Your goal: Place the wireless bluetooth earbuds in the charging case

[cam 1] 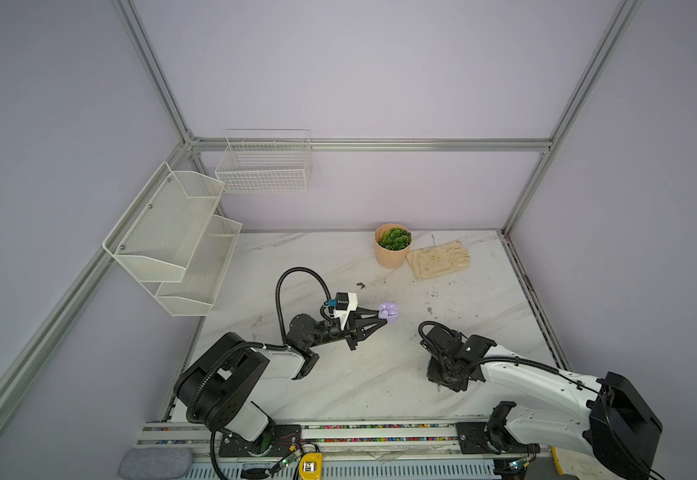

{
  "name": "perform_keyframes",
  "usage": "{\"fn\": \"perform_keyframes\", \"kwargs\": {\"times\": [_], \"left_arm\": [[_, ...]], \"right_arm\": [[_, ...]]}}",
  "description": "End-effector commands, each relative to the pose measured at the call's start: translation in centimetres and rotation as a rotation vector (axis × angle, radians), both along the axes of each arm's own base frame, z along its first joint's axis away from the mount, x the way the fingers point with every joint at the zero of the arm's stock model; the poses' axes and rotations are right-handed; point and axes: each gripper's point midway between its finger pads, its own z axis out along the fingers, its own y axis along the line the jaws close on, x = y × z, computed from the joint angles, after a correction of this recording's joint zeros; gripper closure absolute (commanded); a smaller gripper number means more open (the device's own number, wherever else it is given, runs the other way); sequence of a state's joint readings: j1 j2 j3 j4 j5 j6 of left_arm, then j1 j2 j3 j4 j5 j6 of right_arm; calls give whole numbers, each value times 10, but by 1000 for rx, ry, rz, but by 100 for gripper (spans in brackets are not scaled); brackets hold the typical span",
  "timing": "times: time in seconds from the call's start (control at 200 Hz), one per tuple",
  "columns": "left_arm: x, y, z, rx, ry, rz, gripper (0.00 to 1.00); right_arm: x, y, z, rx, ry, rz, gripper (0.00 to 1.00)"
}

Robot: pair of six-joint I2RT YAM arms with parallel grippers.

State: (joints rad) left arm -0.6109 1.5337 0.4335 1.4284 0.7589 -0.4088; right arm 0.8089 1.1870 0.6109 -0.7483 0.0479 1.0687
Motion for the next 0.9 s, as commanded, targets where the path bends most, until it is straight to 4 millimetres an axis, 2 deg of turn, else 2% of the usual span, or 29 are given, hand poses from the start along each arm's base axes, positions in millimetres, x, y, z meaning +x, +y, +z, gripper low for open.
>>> {"fn": "perform_keyframes", "kwargs": {"times": [0.0, 0.3, 0.655, 0.895], "left_arm": [[-11, 6, 12, -37, -64, -7, 100], [-10, 6, 11, -35, -63, -6, 100], [-9, 5, 10, -34, -61, -7, 100], [-9, 5, 10, -34, -62, -6, 100]], "right_arm": [[1, -8, -9, -51, -5, -19, 59], [-7, -6, -18, -20, 18, -11, 62], [-15, 10, -21, 7, 31, 28, 68], [-18, 7, -24, -12, 39, 27, 74]]}}
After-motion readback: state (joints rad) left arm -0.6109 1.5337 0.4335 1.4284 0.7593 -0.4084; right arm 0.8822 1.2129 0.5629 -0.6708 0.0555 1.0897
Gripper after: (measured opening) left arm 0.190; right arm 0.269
